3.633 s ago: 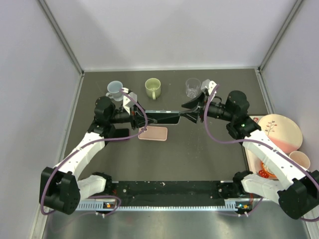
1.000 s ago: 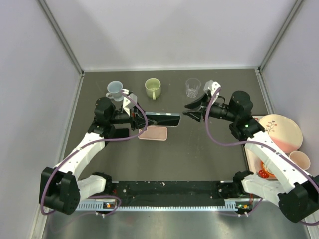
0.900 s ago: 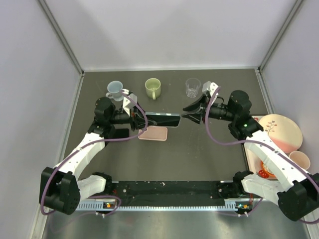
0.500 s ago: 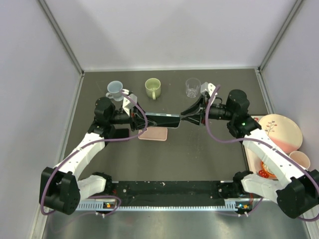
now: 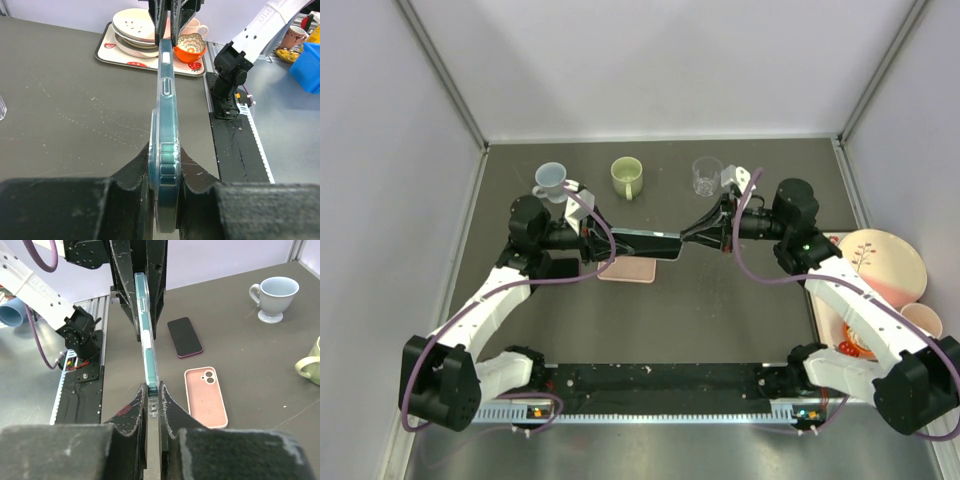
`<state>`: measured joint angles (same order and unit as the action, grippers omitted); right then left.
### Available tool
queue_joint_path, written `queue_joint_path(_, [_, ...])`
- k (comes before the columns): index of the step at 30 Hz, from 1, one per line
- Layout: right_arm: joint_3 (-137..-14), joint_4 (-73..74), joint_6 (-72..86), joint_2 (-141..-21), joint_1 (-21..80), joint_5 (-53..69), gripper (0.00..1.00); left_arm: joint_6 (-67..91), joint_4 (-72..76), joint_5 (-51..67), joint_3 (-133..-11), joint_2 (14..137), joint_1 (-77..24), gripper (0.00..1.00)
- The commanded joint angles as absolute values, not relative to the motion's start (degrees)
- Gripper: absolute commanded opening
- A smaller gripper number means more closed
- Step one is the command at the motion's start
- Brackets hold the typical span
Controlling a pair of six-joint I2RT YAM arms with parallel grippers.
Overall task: Take the phone out of the phone case
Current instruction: Remove the phone case from the phone.
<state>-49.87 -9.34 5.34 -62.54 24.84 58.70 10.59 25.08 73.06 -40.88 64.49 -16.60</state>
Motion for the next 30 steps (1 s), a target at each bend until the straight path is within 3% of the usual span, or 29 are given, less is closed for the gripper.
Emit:
queue_joint_path(1, [-50.62, -12.13, 6.42, -62.75, 24.61, 61.35, 0.0, 10.81, 30.5, 74.27, -41.13, 63.37, -16.61, 0.0])
queue_joint_path(30, [-50.89, -18.63, 21.71, -65.21, 21.62, 63.19, 0.0, 11.25, 31.38, 74.8, -40.78, 63.55, -16.61, 0.0])
